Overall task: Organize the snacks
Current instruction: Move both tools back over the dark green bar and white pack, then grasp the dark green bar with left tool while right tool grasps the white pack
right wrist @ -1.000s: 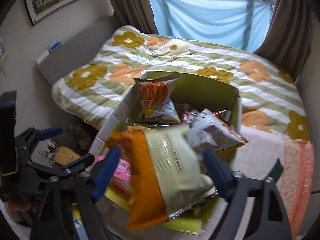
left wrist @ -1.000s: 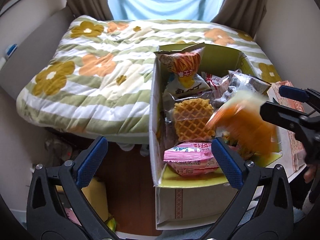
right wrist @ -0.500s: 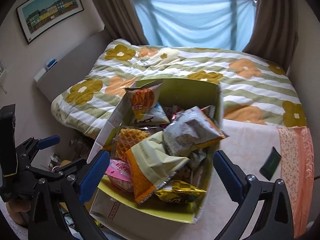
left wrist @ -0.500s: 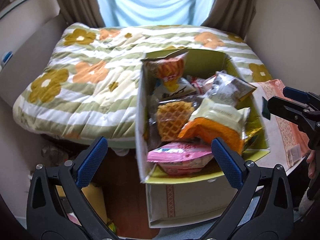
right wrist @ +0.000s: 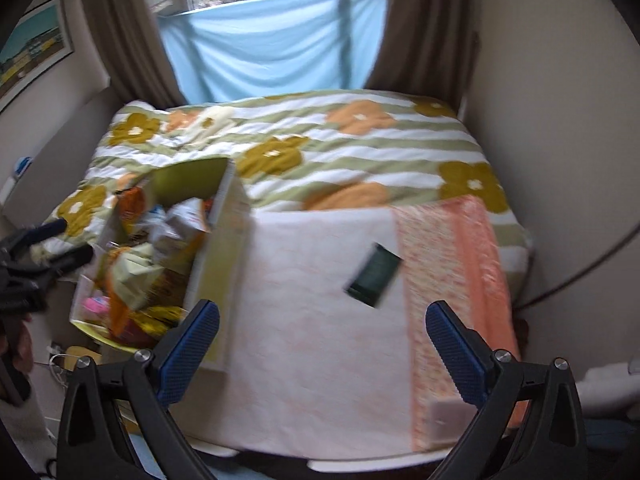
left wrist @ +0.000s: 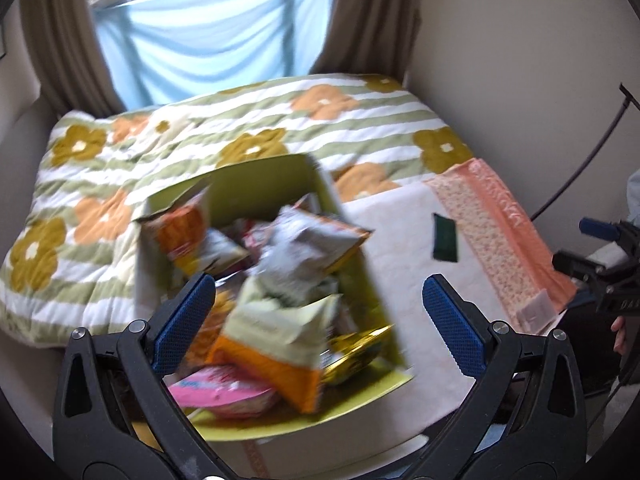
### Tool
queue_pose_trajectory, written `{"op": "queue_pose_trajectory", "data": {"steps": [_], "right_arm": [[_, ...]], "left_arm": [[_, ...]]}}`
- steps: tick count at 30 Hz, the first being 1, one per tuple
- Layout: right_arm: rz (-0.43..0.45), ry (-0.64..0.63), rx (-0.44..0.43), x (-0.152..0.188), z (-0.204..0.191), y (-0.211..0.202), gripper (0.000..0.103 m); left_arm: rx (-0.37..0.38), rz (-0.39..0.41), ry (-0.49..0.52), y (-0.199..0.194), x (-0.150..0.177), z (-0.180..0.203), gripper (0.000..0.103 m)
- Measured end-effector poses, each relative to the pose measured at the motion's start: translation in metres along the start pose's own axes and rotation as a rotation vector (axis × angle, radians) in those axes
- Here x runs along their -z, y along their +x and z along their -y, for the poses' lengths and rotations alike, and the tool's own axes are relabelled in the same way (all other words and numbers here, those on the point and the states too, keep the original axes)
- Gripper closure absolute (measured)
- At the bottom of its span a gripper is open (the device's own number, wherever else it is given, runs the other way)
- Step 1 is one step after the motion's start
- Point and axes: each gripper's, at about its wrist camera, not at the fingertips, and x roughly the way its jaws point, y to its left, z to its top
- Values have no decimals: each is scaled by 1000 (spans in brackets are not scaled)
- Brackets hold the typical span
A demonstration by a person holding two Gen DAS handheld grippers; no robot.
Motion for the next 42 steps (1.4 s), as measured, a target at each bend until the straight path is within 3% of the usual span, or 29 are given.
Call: {"op": "queue_pose_trajectory", "data": {"steps": [10,17,22,31,33,42], "right_arm": [[-115,86,28,58,100,23,0],[-175,90,29,93,127,55,0],[-232,148,71,117,138,84,0],[-277,93,191,141,133,112,0],[-294,73,223,147,133,120,0],[-317,56,209,159,139,134,0]], "left_arm": [[97,-80,73,76,-37,130,0],[71,-131,78,139,-37,181,0],[59,-193,97,190,-26,196,0],[57,-292,170,279,-4,207,0],[59,-301,177,292,-2,209,0],[66,-319,204,316,3,215,1]]}}
